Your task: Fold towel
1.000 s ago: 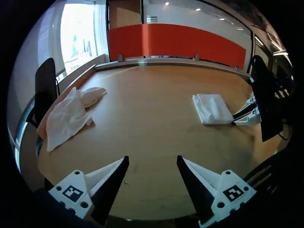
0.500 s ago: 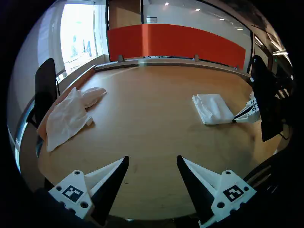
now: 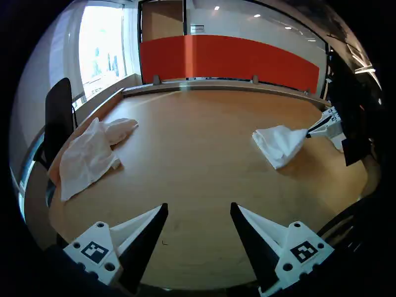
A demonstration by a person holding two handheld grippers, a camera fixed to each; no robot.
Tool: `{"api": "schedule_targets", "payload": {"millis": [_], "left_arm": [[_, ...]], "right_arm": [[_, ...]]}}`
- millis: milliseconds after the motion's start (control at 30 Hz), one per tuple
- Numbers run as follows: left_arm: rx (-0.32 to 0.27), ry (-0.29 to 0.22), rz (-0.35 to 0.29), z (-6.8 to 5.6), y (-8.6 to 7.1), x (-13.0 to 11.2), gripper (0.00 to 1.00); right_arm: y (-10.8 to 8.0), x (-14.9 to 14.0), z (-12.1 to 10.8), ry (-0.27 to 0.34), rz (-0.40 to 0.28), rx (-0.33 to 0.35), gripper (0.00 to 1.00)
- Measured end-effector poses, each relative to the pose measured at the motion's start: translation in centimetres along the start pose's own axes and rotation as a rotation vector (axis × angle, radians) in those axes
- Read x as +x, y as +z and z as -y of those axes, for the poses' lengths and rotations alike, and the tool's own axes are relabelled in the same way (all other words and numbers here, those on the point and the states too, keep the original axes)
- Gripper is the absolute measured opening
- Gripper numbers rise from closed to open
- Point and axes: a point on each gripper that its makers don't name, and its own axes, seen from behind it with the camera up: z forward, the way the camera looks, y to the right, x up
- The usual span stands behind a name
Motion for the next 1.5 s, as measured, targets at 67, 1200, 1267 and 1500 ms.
{"api": "schedule_targets", "payload": {"millis": [67,1200,1267,1500], "left_arm": [[-0.002,0.001,-0.008,0.0,0.0,0.4,0.94],[-0.128,0.089,-0.029,-5.8,3.6,4.9,0.93],[-0.136,0.093,-0.025,-6.3,4.0,5.1,0.93],[-0.153,0.113,-0.019,-7.9,4.9,5.7,0.93]], "right_arm": [[-0.7,1.7,-0.7,-0.016,-0.017,-0.009,0.05],[-14.6,0.4,-13.7,0.076,-0.058,-0.181,0.05],[-15.4,-0.4,-15.0,0.089,-0.050,-0.193,0.05],[-17.5,-3.5,-19.3,0.111,-0.006,-0.234,0.04]]}}
